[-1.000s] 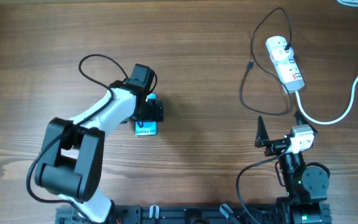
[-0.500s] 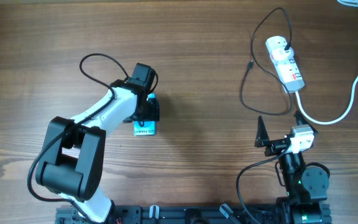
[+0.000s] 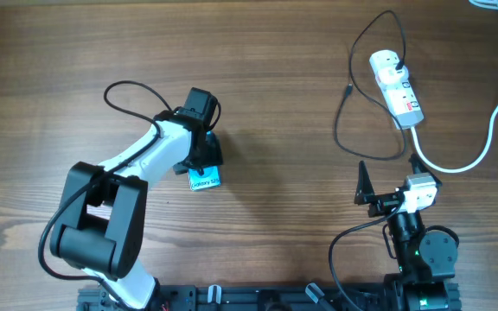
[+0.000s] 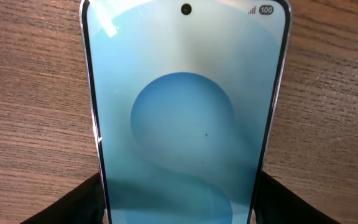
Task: Plug charger to phone and switch on socket
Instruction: 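Close the left gripper on the phone's bottom edge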
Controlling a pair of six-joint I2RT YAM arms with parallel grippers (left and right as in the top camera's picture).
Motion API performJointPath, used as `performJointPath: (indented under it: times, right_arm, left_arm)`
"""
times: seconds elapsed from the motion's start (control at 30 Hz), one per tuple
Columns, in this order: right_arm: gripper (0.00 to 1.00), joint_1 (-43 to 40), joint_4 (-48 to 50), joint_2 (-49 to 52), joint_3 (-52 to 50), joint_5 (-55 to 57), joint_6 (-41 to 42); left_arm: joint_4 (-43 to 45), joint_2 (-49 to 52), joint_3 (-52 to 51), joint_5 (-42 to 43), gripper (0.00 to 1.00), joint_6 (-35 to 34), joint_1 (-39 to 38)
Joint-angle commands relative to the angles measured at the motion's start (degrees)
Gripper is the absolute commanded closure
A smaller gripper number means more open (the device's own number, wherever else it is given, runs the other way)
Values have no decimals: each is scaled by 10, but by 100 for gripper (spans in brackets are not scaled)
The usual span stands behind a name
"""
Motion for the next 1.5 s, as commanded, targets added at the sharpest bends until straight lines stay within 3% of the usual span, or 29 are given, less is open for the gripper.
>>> performJointPath:
  times: [0.0,0.4,0.53,0.83,1.07,1.4,1.47]
  right_arm:
    - [0,-3,2,-1,-1,6,-8]
    - [0,-3,2,-1,-1,6,-8]
    - [0,-3,2,-1,-1,6,-8]
    - [0,-3,2,-1,-1,6,-8]
    - [0,-3,2,-1,-1,6,-8]
    - [0,-3,2,-1,-1,6,-8]
    - [0,-3,2,-1,-1,6,-8]
  left_arm:
    - [1,16,-1,12,33,-23,-4]
    - [4,16,-1,12,17,-23,-4]
    - [11,16,-1,11,0,-23,-4]
    - [28,16,-1,1,0,-23,-4]
    - [29,17,-16,-12,5,-21,-4]
    - [56,17,-49,-12,35,-21,-4]
    - [55,17,-49,-11,37,-21,-4]
